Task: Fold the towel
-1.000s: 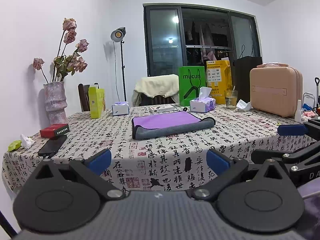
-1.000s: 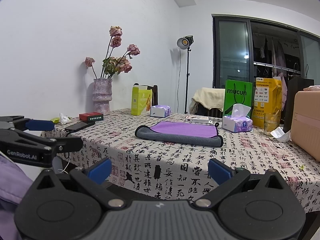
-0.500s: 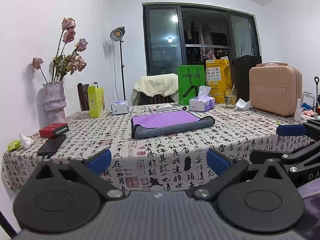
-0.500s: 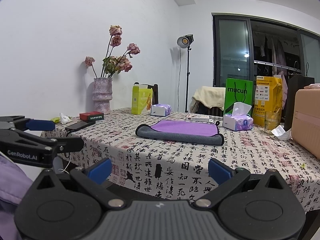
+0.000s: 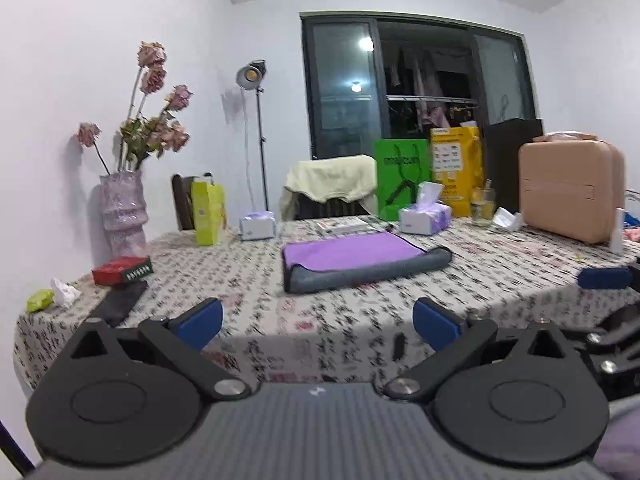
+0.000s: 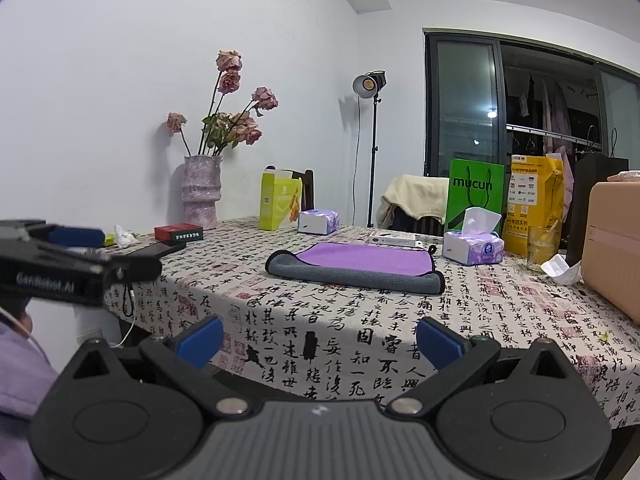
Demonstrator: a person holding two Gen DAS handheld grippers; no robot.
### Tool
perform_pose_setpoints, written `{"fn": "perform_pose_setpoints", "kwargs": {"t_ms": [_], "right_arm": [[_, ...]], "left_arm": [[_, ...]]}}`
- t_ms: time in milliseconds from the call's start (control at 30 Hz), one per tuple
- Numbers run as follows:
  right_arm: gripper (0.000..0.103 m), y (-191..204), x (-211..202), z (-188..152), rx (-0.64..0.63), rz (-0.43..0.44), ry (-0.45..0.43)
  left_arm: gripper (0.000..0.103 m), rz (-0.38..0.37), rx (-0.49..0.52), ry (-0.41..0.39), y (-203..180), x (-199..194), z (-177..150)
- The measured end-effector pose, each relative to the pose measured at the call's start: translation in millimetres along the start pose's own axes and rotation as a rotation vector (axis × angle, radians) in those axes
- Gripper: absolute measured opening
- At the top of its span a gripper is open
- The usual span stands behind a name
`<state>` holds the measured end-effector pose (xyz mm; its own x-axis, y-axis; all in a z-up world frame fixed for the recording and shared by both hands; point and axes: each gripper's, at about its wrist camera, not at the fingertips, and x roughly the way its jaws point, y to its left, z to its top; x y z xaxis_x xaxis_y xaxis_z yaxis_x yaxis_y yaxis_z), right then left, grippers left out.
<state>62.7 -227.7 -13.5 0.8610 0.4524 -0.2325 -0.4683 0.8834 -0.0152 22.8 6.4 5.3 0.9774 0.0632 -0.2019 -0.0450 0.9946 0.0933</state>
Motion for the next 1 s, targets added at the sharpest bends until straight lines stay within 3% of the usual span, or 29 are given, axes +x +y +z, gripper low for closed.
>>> {"fn": "perform_pose_setpoints", "kwargs": {"t_ms": [467, 1000], "right_arm": [[0.103, -52, 62, 12, 0.008, -0.066, -0.007], [0.103, -102, 129, 34, -0.003, -0.083, 0.013]], "left_arm": [[0.103, -0.01, -0.009, 0.049, 0, 67, 17], [0.103, 0.013, -0.043, 0.122, 7, 140, 31]]}}
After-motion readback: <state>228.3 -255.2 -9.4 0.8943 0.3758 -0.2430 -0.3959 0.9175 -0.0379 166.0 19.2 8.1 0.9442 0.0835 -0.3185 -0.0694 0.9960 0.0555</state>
